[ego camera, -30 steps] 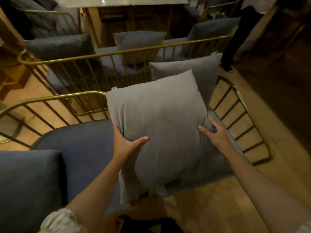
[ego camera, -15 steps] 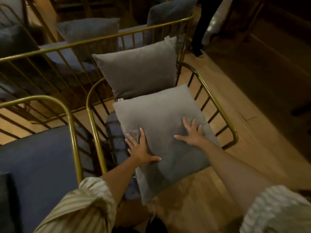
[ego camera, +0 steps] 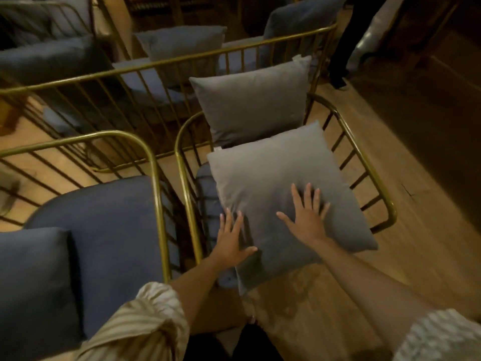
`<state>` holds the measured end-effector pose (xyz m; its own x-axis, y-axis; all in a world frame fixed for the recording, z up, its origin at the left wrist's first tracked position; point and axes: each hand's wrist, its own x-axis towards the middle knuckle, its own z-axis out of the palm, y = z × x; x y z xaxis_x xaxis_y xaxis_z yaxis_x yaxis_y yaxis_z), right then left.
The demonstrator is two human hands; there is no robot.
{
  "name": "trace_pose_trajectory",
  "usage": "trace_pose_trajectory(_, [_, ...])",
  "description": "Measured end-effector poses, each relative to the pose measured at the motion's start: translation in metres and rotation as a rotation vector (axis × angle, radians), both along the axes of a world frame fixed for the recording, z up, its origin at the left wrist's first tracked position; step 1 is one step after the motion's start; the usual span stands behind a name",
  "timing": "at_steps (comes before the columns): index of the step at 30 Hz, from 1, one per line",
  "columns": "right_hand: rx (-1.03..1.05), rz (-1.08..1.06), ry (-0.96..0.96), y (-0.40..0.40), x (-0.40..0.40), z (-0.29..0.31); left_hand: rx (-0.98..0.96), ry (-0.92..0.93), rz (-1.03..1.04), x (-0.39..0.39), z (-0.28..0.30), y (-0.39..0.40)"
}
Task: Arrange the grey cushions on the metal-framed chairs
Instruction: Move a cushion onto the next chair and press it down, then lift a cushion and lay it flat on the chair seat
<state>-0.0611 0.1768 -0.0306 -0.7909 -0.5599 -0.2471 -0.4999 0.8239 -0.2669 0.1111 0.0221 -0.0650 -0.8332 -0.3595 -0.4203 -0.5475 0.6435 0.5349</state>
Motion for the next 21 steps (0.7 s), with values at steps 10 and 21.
trace_pose_trajectory(10, [-0.062,0.430,-0.232,-0.171,0.149,0.000,-0.282,-0.148,0.487,0.235,0.023,-0.143])
trace_pose_trajectory(21, [0.001,0.426,-0.681,-0.347,0.373,-0.031,-0.396,-0.351,0.857,0.523,0.069,-0.286])
